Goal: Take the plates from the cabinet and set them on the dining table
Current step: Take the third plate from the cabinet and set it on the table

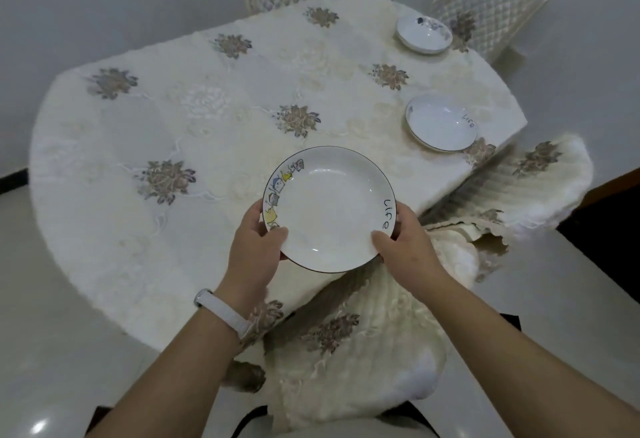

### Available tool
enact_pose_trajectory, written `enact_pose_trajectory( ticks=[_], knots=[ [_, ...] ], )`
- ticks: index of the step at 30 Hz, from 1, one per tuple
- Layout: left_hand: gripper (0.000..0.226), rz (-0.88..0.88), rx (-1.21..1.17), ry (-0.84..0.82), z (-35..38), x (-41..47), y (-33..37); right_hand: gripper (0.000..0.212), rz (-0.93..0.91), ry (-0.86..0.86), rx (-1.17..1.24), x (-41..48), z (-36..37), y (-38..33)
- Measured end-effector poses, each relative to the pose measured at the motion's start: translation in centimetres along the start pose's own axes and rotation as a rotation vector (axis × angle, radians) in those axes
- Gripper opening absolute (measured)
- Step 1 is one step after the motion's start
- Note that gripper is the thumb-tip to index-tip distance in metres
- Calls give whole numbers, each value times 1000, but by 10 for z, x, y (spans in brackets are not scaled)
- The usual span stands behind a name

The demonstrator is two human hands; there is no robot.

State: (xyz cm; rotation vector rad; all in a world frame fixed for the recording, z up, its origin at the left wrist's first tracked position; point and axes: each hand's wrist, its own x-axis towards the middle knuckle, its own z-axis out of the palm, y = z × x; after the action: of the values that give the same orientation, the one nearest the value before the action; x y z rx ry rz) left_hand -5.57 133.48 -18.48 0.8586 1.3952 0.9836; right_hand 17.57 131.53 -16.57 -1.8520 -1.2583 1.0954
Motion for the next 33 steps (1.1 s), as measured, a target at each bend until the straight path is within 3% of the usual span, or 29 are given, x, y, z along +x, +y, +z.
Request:
enact_pose_trajectory(
  ticks=[14,33],
  knots=[
    [47,-158,32,424,5,21,-56,48,-86,-436,-287,122,60,50],
    [37,-208,42,428,-5,39,-96,49,-44,-399,-326,142,81,70]
  ],
)
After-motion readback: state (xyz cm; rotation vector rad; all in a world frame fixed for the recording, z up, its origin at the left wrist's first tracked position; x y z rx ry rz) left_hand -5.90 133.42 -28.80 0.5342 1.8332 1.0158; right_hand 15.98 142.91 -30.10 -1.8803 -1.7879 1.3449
